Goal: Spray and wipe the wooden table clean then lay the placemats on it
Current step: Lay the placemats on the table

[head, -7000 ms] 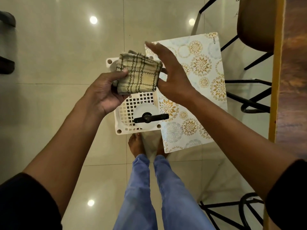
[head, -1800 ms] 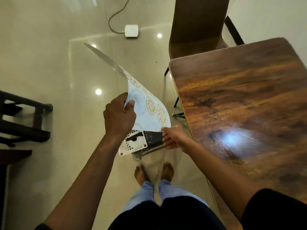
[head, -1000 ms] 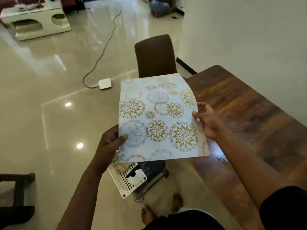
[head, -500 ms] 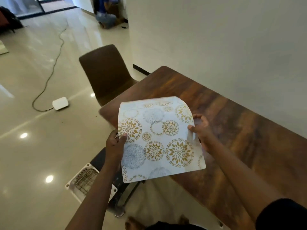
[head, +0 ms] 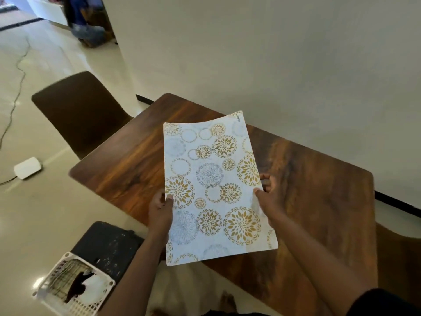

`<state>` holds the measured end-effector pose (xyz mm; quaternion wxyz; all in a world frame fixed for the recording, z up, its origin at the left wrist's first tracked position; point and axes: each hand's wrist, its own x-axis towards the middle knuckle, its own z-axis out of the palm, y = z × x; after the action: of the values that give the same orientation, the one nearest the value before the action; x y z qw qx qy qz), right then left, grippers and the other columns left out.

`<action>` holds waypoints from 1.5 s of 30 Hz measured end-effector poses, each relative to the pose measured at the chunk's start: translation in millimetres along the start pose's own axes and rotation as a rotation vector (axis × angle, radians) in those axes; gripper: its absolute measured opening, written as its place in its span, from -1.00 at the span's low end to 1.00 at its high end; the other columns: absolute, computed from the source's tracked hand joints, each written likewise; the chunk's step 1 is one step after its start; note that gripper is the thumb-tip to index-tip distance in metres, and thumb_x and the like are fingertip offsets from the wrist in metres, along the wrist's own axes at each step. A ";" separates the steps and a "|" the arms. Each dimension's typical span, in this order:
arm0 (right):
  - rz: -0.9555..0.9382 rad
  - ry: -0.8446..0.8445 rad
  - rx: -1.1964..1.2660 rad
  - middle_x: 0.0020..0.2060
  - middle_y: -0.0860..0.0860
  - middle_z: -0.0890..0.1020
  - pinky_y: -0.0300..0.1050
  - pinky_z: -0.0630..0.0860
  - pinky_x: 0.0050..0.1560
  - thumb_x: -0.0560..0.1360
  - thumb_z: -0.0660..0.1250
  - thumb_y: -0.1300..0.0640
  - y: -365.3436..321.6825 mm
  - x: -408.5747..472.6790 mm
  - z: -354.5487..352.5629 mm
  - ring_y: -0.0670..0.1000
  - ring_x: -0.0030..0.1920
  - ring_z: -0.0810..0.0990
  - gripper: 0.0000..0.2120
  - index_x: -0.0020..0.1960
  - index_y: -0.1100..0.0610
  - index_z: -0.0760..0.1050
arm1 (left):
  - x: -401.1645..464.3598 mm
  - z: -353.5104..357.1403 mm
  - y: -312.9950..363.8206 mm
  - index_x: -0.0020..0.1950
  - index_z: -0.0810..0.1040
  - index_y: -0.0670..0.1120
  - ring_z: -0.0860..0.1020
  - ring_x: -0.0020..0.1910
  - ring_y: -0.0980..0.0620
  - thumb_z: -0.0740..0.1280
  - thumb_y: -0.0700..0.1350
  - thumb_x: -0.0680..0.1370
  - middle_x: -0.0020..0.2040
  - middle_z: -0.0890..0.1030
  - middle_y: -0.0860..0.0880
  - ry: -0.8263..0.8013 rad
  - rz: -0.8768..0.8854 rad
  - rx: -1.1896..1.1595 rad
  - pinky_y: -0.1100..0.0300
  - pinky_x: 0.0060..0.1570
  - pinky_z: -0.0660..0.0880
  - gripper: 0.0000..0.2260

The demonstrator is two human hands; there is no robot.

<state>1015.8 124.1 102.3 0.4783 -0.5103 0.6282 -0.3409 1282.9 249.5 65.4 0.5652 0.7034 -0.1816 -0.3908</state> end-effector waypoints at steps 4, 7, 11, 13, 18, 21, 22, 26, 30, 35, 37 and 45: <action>0.018 0.116 0.108 0.08 0.01 0.67 -0.01 0.62 -0.07 0.61 0.38 0.30 4.9 14.4 -30.0 0.03 0.03 0.67 -0.73 0.19 -0.01 0.52 | -2.0 27.7 4.2 0.34 0.54 -0.12 0.71 0.05 -0.25 0.18 -0.09 0.78 0.12 0.72 -0.22 -0.063 -0.113 -0.139 -0.15 0.04 0.63 -0.78; 0.060 0.177 0.136 0.04 -0.01 0.71 0.08 0.67 0.04 0.58 0.43 0.31 10.1 20.1 -47.7 0.06 0.05 0.70 -0.73 0.14 -0.03 0.57 | -1.6 44.3 7.8 0.35 0.53 -0.13 0.71 0.06 -0.26 0.18 -0.10 0.77 0.15 0.72 -0.25 -0.142 -0.173 -0.201 -0.15 0.03 0.65 -0.77; 0.093 0.255 0.151 -0.01 0.00 0.72 0.16 0.70 0.03 0.53 0.49 0.30 14.5 24.4 -67.4 0.08 0.00 0.72 -0.73 0.00 -0.06 0.59 | 2.0 65.9 9.6 0.32 0.54 -0.09 0.73 0.01 -0.22 0.19 -0.13 0.77 0.15 0.72 -0.25 -0.220 -0.192 -0.209 -0.13 -0.01 0.67 -0.81; 0.117 0.286 0.190 -0.03 0.03 0.72 0.17 0.70 0.02 0.52 0.50 0.32 16.2 27.5 -74.4 0.12 -0.01 0.73 -0.76 -0.03 -0.02 0.60 | 5.9 73.5 10.2 0.30 0.54 -0.10 0.71 0.04 -0.25 0.20 -0.13 0.76 0.19 0.70 -0.28 -0.254 -0.202 -0.204 -0.19 0.06 0.64 -0.82; 0.167 0.279 0.291 -0.01 0.09 0.73 0.22 0.71 0.03 0.51 0.51 0.32 14.1 36.1 -85.7 0.17 -0.02 0.75 -0.81 0.02 0.07 0.64 | 23.1 85.4 16.3 0.30 0.53 -0.09 0.74 -0.10 -0.14 0.20 -0.13 0.76 0.13 0.71 -0.25 -0.313 -0.239 -0.209 -0.06 -0.18 0.71 -0.83; 0.149 0.267 0.329 0.00 0.10 0.72 0.17 0.69 0.05 0.54 0.48 0.35 6.7 38.9 -88.4 0.16 -0.01 0.73 -0.80 0.03 0.07 0.62 | 37.8 86.7 20.0 0.32 0.50 -0.04 0.76 -0.10 -0.14 0.19 -0.15 0.76 0.08 0.74 -0.21 -0.379 -0.281 -0.243 -0.10 -0.17 0.73 -0.83; 0.142 0.266 0.336 -0.02 0.09 0.71 0.15 0.68 0.04 0.55 0.47 0.35 4.0 39.0 -88.7 0.14 -0.02 0.72 -0.80 0.04 0.07 0.61 | 42.1 86.3 20.8 0.33 0.49 -0.02 0.77 -0.09 -0.15 0.19 -0.17 0.76 0.08 0.74 -0.20 -0.400 -0.289 -0.259 -0.13 -0.16 0.73 -0.82; 0.146 0.321 0.334 -0.07 0.04 0.68 -0.04 0.66 -0.16 0.60 0.40 0.35 -1.3 37.7 -88.5 0.02 -0.11 0.70 -0.82 0.14 0.13 0.57 | 63.3 87.6 28.0 0.41 0.44 -0.04 0.74 0.03 -0.24 0.25 -0.24 0.72 0.20 0.70 -0.28 -0.509 -0.283 -0.288 -0.28 -0.04 0.69 -0.73; 0.189 0.417 0.305 -0.05 0.06 0.70 -0.07 0.62 -0.18 0.63 0.36 0.33 9.6 30.2 -90.0 0.02 -0.12 0.70 -0.83 0.05 0.07 0.57 | 85.9 94.8 34.1 0.42 0.44 -0.13 0.75 -0.07 -0.19 0.26 -0.30 0.70 0.08 0.73 -0.24 -0.552 -0.204 -0.254 -0.21 -0.12 0.71 -0.71; 0.269 0.547 0.379 -0.04 0.08 0.65 -0.13 0.55 -0.25 0.64 0.31 0.38 25.4 9.0 -101.6 0.01 -0.13 0.66 -0.79 0.01 0.08 0.53 | 105.8 100.1 36.1 0.47 0.43 -0.20 0.76 -0.10 -0.11 0.21 -0.35 0.71 0.16 0.68 -0.25 -0.620 -0.199 -0.232 -0.05 -0.23 0.71 -0.67; 0.303 0.557 0.428 -0.02 0.14 0.66 -0.05 0.59 -0.20 0.64 0.28 0.42 35.8 -0.2 -108.3 0.07 -0.11 0.67 -0.77 0.00 0.11 0.52 | 112.9 100.6 33.2 0.48 0.45 -0.18 0.76 -0.06 -0.15 0.22 -0.33 0.70 0.22 0.67 -0.28 -0.641 -0.230 -0.220 -0.12 -0.17 0.72 -0.67; 0.396 0.675 0.430 0.12 0.15 0.68 0.22 0.61 0.26 0.60 0.33 0.44 78.7 -33.8 -166.1 0.20 0.16 0.67 -0.77 0.08 0.13 0.57 | 129.2 104.9 30.2 0.50 0.49 -0.13 0.70 0.15 -0.20 0.25 -0.31 0.70 0.35 0.64 -0.24 -0.684 -0.250 -0.067 -0.09 0.00 0.72 -0.63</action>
<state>834.2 166.2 90.2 0.3977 -0.1295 0.7496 -0.5130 1290.5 82.0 43.4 0.4424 0.5297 -0.2599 -0.6754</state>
